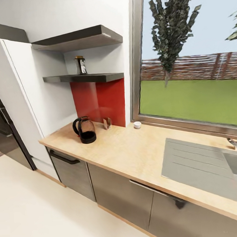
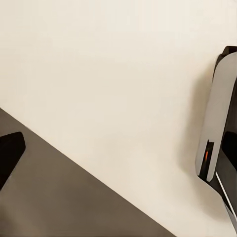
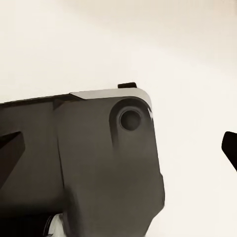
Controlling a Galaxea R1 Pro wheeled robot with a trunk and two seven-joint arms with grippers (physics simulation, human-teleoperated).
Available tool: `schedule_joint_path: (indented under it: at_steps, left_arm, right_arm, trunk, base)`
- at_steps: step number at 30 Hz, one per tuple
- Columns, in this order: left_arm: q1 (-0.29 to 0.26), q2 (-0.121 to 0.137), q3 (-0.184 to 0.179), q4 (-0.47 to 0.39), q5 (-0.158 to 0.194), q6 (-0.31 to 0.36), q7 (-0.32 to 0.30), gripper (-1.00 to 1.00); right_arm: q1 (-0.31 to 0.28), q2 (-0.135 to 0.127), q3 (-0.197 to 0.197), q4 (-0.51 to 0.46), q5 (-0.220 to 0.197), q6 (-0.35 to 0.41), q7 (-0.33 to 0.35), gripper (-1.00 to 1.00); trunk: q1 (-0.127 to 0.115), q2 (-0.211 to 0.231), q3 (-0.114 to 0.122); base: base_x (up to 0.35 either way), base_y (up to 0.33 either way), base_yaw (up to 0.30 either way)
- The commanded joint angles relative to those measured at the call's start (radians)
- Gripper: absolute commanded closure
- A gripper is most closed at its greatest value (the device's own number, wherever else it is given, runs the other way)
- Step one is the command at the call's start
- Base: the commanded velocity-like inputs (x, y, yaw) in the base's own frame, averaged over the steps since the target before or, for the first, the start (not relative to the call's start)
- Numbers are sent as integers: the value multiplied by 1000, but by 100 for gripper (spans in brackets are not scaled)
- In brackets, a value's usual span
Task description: Set up a coffee station on the kitchen countertop: keep the coffee maker on the countertop, move the bottle of coffee from the kitchen shelf to the counter next to the coffee maker, place a paper coffee filter on top of the coffee maker, put the saucer next to the coffee maker with the coffee cup on the saucer, and place the electric kettle next to the coffee maker.
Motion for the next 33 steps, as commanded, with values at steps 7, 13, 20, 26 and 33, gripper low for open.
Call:
schedule_joint_path:
  at_steps: [7, 13, 20, 26, 33]
  left_arm:
    - [-1, 0, 8, 2, -10, -5, 2, -100]
    - [-1, 0, 8, 2, -10, -5, 2, -100]
    - [-1, 1, 8, 2, -10, -4, 2, -100]
    - [-2, 3, 8, 2, -10, -2, 2, -100]
    - [-2, 3, 8, 1, -10, -2, 2, -100]
  right_arm:
    - [0, 1, -6, -2, 4, -2, -1, -100]
    - [0, 1, -6, -2, 4, -2, -1, -100]
    - [0, 1, -6, -2, 4, -2, -1, -100]
    - [0, 1, -6, -2, 3, -2, -2, -100]
    - [0, 1, -6, -3, 3, -2, -2, -100]
  trunk:
    - [1, -2, -2]
    - [1, -2, -2]
    - [1, -2, -2]
    - [1, -2, -2]
    - [1, -2, -2]
  base:
    - [78, 327, -225]
    - [4, 338, -288]
    - [0, 338, -280]
    - [5, 338, -61]
    - [61, 338, -2]
